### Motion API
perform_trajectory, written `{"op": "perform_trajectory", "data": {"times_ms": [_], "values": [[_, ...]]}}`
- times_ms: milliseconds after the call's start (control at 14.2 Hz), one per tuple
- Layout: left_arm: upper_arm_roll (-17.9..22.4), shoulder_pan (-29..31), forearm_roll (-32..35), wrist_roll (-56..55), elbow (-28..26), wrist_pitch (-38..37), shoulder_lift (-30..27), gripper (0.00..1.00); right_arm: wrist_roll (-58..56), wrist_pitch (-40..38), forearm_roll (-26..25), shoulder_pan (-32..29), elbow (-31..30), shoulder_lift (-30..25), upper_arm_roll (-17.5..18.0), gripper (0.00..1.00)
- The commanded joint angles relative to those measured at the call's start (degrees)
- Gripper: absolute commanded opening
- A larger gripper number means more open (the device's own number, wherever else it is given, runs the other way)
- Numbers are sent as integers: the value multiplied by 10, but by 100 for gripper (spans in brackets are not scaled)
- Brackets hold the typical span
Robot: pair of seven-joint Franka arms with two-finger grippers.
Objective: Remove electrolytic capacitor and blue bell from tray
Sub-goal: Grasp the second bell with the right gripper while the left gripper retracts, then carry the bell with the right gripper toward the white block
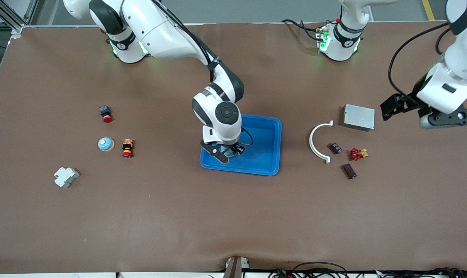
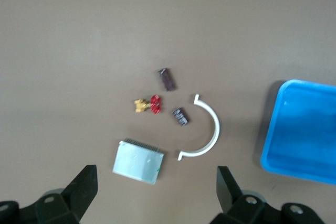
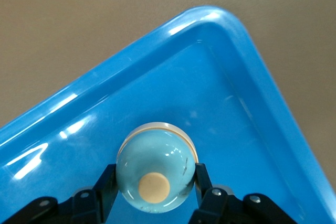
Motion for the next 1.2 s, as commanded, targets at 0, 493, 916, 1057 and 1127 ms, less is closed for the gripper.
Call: {"op": "perform_trajectory", "data": {"times_ms": [0, 493, 916, 1057, 1127], "values": [[23, -13, -20, 35, -38, -12, -48, 100, -5, -42, 3, -9, 20, -17, 0, 0], [22, 0, -33, 40, -51, -24, -67, 100, -249, -163, 6, -114, 6, -103, -2, 0], [19, 0, -29, 40, -36, -47, -66, 100, -455, -157, 0, -220, -53, -154, -2, 0], [18, -1, -33, 40, -34, -47, -66, 100, -515, -152, -4, -251, -61, -156, -3, 0], [18, 0, -35, 40, -36, -48, -66, 100, -551, -144, -4, -271, -70, -162, -3, 0]]}}
